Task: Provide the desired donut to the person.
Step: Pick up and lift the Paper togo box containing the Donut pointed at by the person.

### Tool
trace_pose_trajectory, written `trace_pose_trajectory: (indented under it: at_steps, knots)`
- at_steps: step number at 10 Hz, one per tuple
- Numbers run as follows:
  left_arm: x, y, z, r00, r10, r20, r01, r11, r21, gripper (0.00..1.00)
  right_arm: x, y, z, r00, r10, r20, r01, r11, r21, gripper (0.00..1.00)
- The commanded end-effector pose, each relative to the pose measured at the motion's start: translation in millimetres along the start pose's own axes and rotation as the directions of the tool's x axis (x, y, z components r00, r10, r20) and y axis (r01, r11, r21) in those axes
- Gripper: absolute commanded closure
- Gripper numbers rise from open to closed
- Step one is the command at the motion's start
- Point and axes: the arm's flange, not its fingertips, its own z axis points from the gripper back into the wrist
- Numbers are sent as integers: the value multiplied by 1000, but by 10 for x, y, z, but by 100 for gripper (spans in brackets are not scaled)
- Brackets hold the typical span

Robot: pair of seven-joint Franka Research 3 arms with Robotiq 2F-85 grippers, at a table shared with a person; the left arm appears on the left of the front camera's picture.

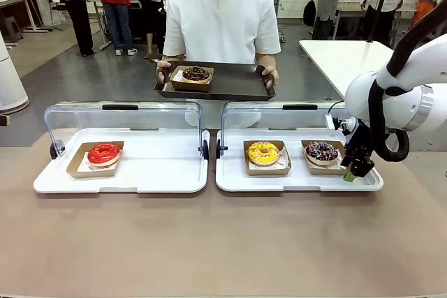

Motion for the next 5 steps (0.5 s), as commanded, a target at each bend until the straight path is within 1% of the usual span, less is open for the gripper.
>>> trace_pose_trajectory:
  at_steps: [1,2,3,4,5]
  knots:
    - [8,-8,6,1000,-6,9,6,1000,3,0,-13,-51,-40,1000,-2,4,2,1000,-8,100]
    - [8,-8,6,1000,-6,9,6,1000,3,0,-16,-49,-43,1000,-1,6,1,1000,-8,86]
    - [8,-8,6,1000,-6,9,6,1000,3,0,-16,-46,-44,1000,1,9,-1,1000,-9,97]
    - [8,-8,6,1000,-6,9,6,1000,3,0,-14,-42,-46,1000,4,9,-4,1000,-10,100]
    - [8,-8,6,1000,-6,9,6,1000,3,0,-15,-39,-47,1000,4,8,-4,1000,-6,100]
